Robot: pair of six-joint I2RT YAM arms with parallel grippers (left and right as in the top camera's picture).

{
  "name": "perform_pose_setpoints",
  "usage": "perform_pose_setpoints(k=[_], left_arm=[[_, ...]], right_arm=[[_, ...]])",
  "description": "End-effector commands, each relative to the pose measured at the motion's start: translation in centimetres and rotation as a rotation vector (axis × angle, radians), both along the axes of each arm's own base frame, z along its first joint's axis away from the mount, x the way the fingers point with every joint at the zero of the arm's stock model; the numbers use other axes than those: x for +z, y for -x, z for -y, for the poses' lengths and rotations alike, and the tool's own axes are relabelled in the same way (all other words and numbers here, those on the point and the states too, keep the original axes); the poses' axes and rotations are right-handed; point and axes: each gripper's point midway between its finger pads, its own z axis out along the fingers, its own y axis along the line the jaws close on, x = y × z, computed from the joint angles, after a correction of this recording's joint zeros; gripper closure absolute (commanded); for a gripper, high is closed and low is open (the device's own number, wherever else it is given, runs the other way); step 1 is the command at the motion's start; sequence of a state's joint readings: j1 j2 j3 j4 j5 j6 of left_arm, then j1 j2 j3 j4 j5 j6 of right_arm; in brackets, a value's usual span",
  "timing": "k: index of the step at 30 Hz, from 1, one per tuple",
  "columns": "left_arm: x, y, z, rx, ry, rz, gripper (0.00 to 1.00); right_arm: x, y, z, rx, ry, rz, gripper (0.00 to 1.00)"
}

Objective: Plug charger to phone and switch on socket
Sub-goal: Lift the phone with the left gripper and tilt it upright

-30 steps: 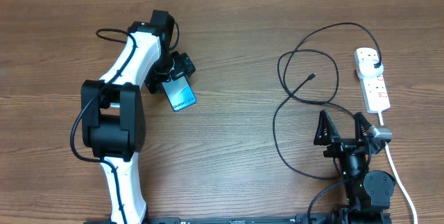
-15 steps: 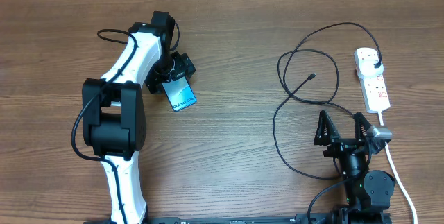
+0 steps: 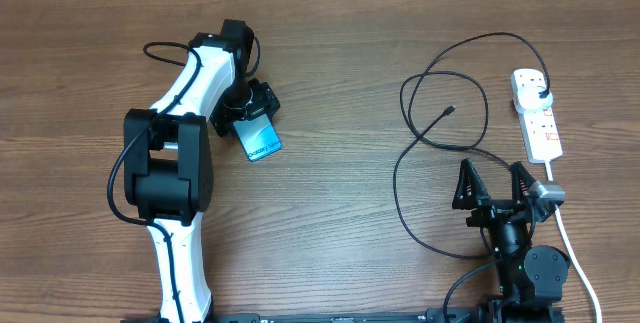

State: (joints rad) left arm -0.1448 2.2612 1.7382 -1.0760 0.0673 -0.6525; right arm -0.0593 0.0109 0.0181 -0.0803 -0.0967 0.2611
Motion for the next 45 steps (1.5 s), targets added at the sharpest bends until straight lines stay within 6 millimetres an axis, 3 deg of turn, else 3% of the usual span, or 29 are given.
perform_pose_setpoints(k=[1, 9, 16, 31, 45], left_arm=[[-2.3, 0.7, 0.4, -0.032, 0.005, -0.051, 0.14], [-2.2, 0.9, 0.4, -0.035, 0.008, -0.061, 0.25], [-1.4, 0.8, 0.4, -0.049, 0.010, -0.060, 0.28], [5.2, -1.0, 1.2, -0.124, 0.048, -0.026, 0.36], [8.9, 2.7, 6.5, -0.294, 0.416, -0.130, 0.39]], right_arm=[[-0.2, 0.0, 0.2, -0.011, 0.004, 0.001, 0.00], [-0.2, 0.0, 0.2, -0.011, 0.004, 0.001, 0.00], [-0.2, 0.0, 0.2, -0.011, 0.004, 0.002, 0.00], [-0.2, 0.0, 0.2, -0.011, 0.004, 0.002, 0.00], [-0.2, 0.0, 0.2, -0.011, 0.004, 0.002, 0.00]])
